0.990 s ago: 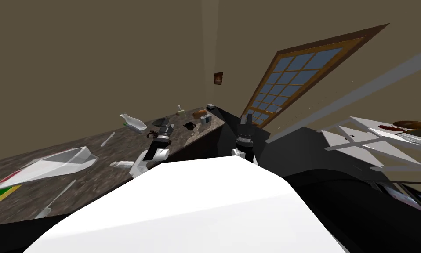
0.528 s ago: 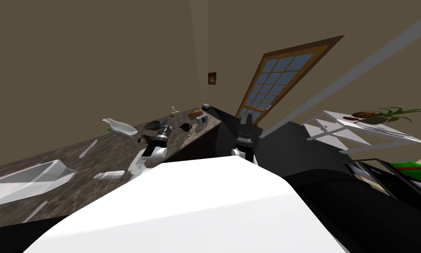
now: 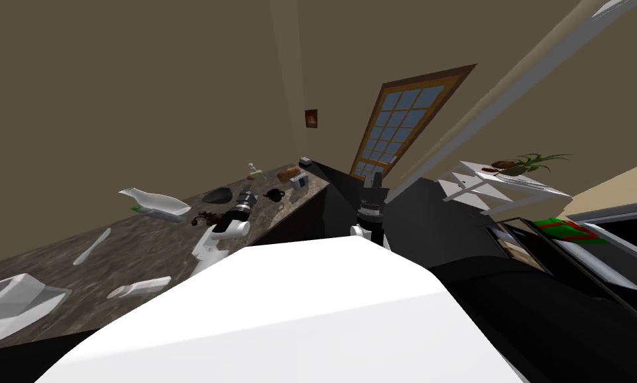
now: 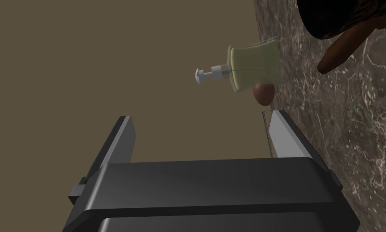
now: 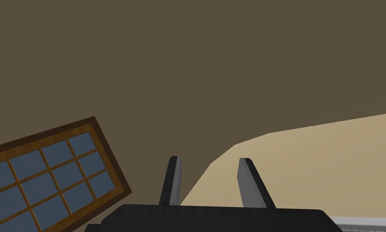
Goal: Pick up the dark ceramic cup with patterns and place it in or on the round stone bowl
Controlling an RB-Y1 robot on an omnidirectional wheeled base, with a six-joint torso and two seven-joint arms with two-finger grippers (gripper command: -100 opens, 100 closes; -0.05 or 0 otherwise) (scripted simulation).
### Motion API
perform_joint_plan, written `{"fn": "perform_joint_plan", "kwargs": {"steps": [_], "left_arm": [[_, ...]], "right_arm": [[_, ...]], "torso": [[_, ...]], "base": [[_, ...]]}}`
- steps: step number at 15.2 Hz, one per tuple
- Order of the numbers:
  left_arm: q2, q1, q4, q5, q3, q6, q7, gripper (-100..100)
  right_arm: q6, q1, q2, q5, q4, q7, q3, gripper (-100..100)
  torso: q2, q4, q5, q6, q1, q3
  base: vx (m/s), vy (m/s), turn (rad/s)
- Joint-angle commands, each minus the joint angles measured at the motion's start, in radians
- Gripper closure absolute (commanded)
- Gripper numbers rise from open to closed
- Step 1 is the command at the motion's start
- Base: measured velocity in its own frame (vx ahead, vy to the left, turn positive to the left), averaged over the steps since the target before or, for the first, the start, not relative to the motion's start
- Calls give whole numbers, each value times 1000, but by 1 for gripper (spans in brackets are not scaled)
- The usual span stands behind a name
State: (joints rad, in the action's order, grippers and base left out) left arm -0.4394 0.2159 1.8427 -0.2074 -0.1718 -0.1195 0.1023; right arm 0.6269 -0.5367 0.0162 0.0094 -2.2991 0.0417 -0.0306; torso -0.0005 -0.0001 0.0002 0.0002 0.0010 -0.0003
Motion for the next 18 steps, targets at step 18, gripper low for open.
{"fn": "perform_joint_plan", "kwargs": {"steps": [18], "left_arm": [[9, -89, -241, -104, -69, -211, 46, -100]], "right_arm": [[0, 0, 0, 0, 0, 0, 0, 0]], "torso": [[0, 0, 0, 0, 0, 0]], "base": [[3, 6, -128]]}}
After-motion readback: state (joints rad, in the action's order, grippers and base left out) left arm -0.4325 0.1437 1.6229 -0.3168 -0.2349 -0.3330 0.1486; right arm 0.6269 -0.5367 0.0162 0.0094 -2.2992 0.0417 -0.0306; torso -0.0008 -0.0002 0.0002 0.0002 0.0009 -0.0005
